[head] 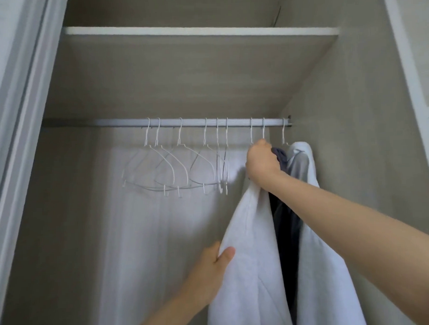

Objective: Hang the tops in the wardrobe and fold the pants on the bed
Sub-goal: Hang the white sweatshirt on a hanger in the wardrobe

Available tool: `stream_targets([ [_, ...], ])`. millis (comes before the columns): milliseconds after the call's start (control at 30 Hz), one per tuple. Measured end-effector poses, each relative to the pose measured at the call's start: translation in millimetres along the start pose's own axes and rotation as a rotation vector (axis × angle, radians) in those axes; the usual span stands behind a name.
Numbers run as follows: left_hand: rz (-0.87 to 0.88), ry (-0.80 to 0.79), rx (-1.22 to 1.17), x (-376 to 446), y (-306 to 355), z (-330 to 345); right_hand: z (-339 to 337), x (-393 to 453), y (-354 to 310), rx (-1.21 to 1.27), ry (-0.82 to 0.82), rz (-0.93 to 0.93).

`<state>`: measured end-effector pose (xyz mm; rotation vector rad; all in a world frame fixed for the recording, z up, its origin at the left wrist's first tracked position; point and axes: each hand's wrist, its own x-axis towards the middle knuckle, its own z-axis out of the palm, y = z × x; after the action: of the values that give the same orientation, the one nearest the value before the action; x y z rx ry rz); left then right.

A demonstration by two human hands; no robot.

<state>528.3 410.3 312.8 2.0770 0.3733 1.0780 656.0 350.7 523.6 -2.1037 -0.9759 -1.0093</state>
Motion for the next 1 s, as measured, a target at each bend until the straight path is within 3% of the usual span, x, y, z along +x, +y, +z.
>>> stream_targets([
  [133,0.098,0.039,-0.028,6.9,9.3,0.7,0.4,-21.7,5.4,-0.171,0.160,-0.195],
  [400,0.138,0.079,-0.032,-27.9,4.1,8.6,7.6,-110.8,7.5,-0.194,-0.004,-0.298],
  [633,0.087,0.079,0.026,-72.4,-6.9,18.7,-11.6,-185.5,12.2,-0.154,-0.139,-0.283],
  [833,-0.033,0.039,0.061,-116.7,4.0,24.7,-36.0,-259.0,24.1,0.019,-0.271,-0.310],
  [1000,-0.021,0.085,0.285,-168.3,9.4,27.2,-34.2,-321.3,42.7,0.231,-0.365,-0.401],
])
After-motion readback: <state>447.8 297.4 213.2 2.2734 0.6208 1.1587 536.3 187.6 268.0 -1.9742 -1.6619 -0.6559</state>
